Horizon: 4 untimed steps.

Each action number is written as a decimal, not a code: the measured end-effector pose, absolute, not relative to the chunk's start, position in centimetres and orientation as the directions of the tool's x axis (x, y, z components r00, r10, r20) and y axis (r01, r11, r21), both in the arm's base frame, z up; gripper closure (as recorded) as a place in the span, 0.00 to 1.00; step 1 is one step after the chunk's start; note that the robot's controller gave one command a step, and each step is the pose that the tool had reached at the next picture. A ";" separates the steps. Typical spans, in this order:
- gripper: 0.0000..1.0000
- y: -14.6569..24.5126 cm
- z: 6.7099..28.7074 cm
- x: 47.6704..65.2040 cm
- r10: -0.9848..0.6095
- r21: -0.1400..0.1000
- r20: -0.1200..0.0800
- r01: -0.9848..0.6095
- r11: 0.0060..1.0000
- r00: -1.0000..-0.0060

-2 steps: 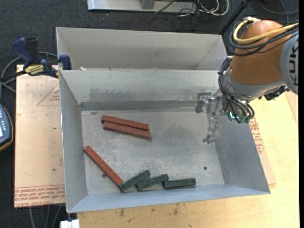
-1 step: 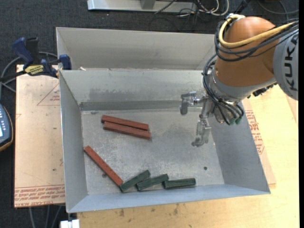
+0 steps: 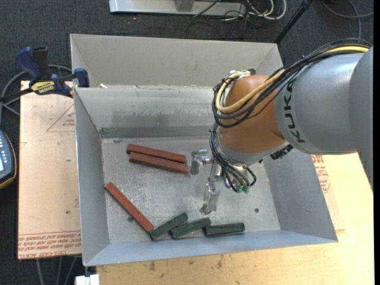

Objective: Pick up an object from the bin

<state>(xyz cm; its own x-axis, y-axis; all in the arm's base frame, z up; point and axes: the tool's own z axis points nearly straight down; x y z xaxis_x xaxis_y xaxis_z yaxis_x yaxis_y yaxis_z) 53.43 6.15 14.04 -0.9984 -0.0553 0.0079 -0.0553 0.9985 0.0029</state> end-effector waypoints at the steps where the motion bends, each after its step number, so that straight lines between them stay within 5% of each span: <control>1: 0.00 7.8 7.3 48.4 0.089 0.001 0.002 0.089 0.996 -0.996; 2: 0.00 11.0 7.2 48.9 -0.276 -0.001 -0.015 -0.276 0.961 -0.961; 3: 1.00 11.0 7.4 48.7 -0.275 0.000 -0.007 -0.275 0.961 -0.961; 4: 1.00 10.8 16.5 51.1 -0.258 0.000 -0.011 -0.258 0.966 -0.966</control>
Offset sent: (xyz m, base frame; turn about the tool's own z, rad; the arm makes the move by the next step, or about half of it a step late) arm -0.0487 0.0152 -0.0653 0.1465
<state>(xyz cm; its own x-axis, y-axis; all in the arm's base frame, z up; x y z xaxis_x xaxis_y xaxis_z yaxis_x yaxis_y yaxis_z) 51.09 10.81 16.55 -0.9661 -0.2580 -0.0113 -0.2580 0.9661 -0.0002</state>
